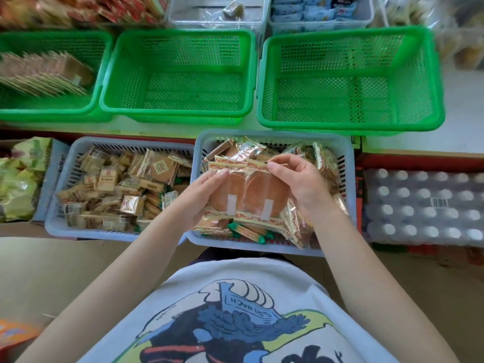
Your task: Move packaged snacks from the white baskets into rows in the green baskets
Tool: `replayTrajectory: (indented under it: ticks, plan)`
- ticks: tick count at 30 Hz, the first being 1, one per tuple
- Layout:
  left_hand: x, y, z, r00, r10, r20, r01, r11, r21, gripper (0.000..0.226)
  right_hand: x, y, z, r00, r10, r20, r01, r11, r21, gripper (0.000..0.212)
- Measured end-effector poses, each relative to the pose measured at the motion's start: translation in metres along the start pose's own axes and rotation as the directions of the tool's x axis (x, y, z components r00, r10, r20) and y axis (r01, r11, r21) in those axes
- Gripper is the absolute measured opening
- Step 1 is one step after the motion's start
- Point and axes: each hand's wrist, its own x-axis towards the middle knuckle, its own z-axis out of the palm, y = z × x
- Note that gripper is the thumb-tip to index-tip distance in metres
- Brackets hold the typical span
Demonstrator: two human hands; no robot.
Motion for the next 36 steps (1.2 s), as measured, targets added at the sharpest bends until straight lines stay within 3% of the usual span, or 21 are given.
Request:
replayTrajectory:
  ticks: [3, 5, 7, 10, 13, 16, 19, 21, 23, 27, 30, 34, 36]
  plan:
    - [-0.004, 0.010, 0.013, 0.999, 0.026, 0.036, -0.026, 0.999, 0.021, 0.061, 0.004, -0.006, 0.030, 0.986, -0.062, -0.158, 0.059, 0.998, -0.024, 0.010]
    - [-0.004, 0.014, 0.021, 1.000, -0.007, 0.025, 0.006, 0.999, 0.042, 0.079, 0.006, -0.003, 0.046, 0.975, -0.134, -0.175, 0.109, 0.984, -0.144, 0.009]
    - [-0.001, 0.014, 0.021, 0.999, -0.002, 0.044, 0.001, 1.000, 0.031, 0.076, 0.006, -0.001, 0.054, 0.967, -0.214, -0.141, 0.156, 0.929, -0.336, 0.028]
    - [0.000, 0.017, 0.010, 0.999, 0.031, 0.037, -0.028, 0.997, -0.069, 0.066, 0.002, -0.012, 0.051, 0.970, -0.176, -0.168, 0.129, 0.958, -0.257, 0.046]
    - [0.000, 0.024, 0.002, 0.997, 0.061, -0.048, -0.070, 0.979, -0.193, 0.061, -0.002, -0.012, 0.043, 0.998, -0.042, -0.047, 0.037, 0.995, -0.090, 0.056]
    - [0.006, 0.031, 0.007, 0.991, 0.105, -0.086, -0.112, 0.990, -0.085, 0.053, -0.005, -0.003, 0.054, 0.990, 0.054, 0.133, -0.040, 0.994, -0.102, 0.084]
    - [0.016, 0.039, 0.007, 0.980, 0.139, -0.145, -0.141, 0.990, 0.000, 0.049, -0.001, -0.001, 0.072, 0.994, 0.055, 0.092, -0.049, 0.996, -0.072, 0.069]
    - [0.016, 0.047, -0.005, 0.976, 0.151, -0.159, -0.146, 0.988, 0.042, 0.067, 0.007, -0.003, 0.081, 0.996, 0.069, 0.059, -0.066, 0.996, -0.064, 0.048]
    - [0.016, 0.050, -0.025, 0.977, 0.137, -0.163, -0.126, 0.989, 0.075, 0.079, 0.016, -0.007, 0.096, 0.993, 0.087, 0.084, -0.082, 0.995, -0.063, 0.040]
    - [0.014, 0.050, -0.078, 0.987, 0.047, -0.156, -0.049, 0.999, -0.012, 0.050, 0.039, -0.015, 0.144, 0.983, 0.121, 0.134, -0.104, 0.987, -0.125, 0.029]
    - [0.012, 0.055, -0.149, 0.971, 0.073, -0.230, -0.054, 0.995, 0.086, 0.055, 0.069, -0.019, 0.192, 0.981, 0.167, 0.101, -0.149, 0.975, -0.165, 0.024]
    - [0.024, 0.053, -0.306, 0.804, 0.334, -0.491, -0.115, 0.899, 0.423, 0.040, 0.129, -0.031, 0.278, 0.987, 0.160, -0.017, -0.160, 0.966, -0.203, 0.032]
    - [0.033, 0.052, -0.386, 0.718, 0.408, -0.564, -0.073, 0.850, 0.522, 0.038, 0.168, -0.040, 0.331, 0.987, 0.158, -0.026, -0.160, 0.960, -0.229, 0.051]
